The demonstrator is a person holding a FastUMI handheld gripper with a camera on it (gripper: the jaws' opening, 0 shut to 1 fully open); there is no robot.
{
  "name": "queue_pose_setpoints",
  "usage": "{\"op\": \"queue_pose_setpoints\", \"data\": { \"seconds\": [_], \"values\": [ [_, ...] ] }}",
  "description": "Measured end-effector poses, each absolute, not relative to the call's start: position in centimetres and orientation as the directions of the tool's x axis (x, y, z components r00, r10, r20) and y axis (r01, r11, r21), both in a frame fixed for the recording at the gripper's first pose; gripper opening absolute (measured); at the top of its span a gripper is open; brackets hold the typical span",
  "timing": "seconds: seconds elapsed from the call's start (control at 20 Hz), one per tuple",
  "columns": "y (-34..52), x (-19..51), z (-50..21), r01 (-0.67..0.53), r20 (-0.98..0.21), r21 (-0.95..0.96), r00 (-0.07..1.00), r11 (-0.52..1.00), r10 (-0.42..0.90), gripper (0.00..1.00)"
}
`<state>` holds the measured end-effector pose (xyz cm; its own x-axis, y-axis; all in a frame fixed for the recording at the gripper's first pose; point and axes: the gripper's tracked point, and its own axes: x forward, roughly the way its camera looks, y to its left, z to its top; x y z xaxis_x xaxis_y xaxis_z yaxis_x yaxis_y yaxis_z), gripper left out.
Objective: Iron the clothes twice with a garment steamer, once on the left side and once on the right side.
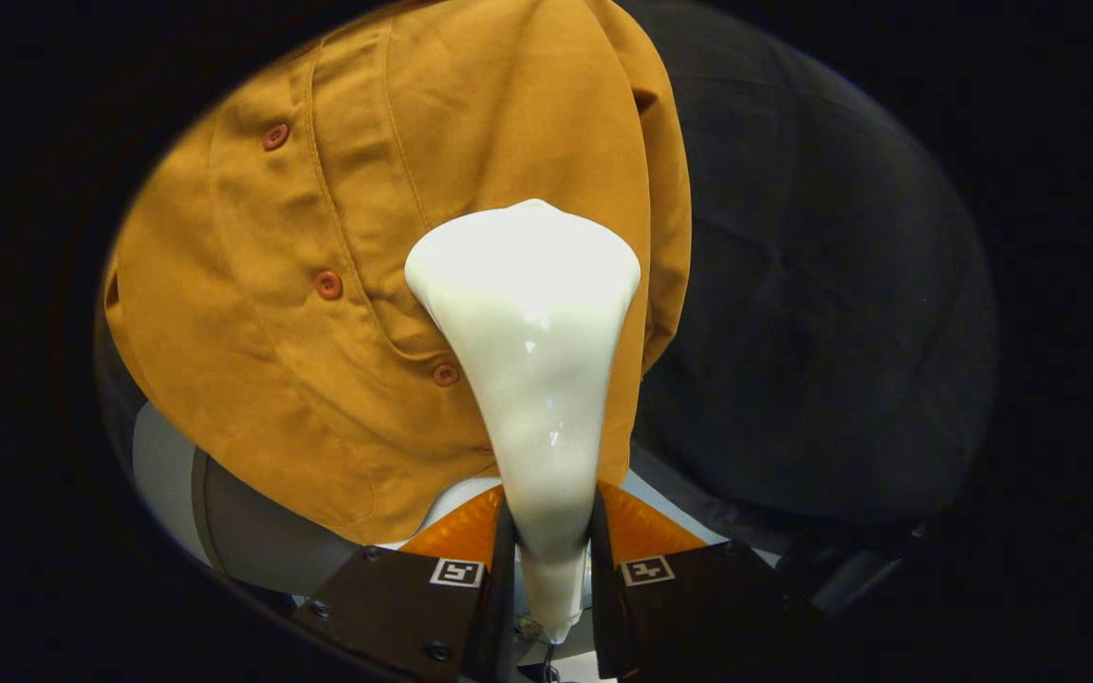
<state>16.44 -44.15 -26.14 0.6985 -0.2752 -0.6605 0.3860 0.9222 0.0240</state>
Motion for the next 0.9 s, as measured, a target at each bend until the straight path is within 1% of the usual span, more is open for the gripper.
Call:
{"op": "queue_pose_setpoints", "data": {
  "seconds": [0.65,0.9],
  "values": [
    [-44.9,13.7,-31.3,0.426,-0.759,-0.006,0.587,0.905,-0.282,0.37],
    [-44.4,12.2,-31.5,0.445,-0.769,-0.018,0.566,0.895,-0.297,0.37]
  ]
}}
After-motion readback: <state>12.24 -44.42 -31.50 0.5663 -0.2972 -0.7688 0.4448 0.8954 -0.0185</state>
